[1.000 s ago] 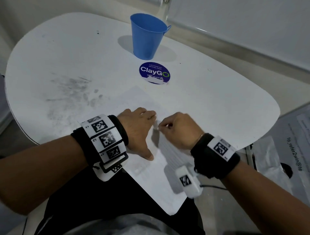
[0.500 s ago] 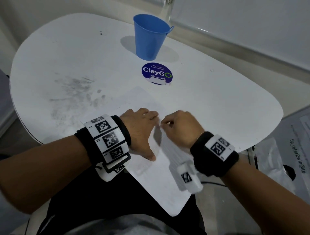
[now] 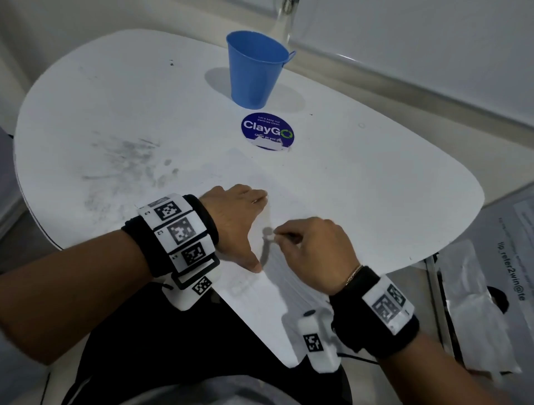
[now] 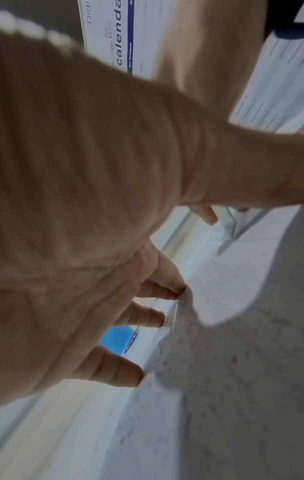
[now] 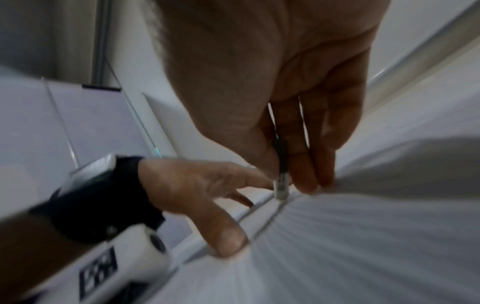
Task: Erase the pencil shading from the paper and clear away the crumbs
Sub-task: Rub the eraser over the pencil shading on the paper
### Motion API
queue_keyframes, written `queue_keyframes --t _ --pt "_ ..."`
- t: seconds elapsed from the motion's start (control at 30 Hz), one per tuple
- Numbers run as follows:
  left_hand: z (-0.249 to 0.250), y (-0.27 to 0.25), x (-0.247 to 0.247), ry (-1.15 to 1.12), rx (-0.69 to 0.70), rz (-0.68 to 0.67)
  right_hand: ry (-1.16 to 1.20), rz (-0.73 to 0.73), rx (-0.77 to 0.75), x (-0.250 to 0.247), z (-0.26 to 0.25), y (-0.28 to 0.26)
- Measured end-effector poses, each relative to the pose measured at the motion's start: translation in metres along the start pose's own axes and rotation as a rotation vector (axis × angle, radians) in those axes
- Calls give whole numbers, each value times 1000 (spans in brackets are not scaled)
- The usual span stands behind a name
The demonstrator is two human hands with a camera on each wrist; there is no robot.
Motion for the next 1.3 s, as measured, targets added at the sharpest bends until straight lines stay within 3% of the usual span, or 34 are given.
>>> queue_keyframes --t 0.1,0.17,0.33,0.4,0.7,0.83,1.07,1.3 --pt "-6 -2 0 8 -39 13 -70 45 -6 6 7 -3" --pt "-17 -5 -12 -15 -93 97 -125 74 42 2 19 3" --pt "-54 -22 -68 -274 -217 591 -119 78 130 -7 35 9" --pt "-58 -25 -75 -345 -220 685 -132 73 127 -5 33 8" --pt "-51 -28 -73 -604 -209 770 -138 79 138 -3 35 8" --pt "-48 -27 -71 -565 -214 700 -137 91 139 -3 35 7" --pt "-40 -35 -59 -245 -273 501 -107 91 147 -5 35 7" --pt "-32 -27 -7 -71 -202 73 -32 69 182 -12 40 8"
Point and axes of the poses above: each hand's wrist, its own y-axis towards the middle knuckle, its own x-axis out of the palm, z = x × y, the point moved 9 cm from there along y, towards the middle knuckle, and after that the axes turned 8 degrees about x, right-handed, at the moved point
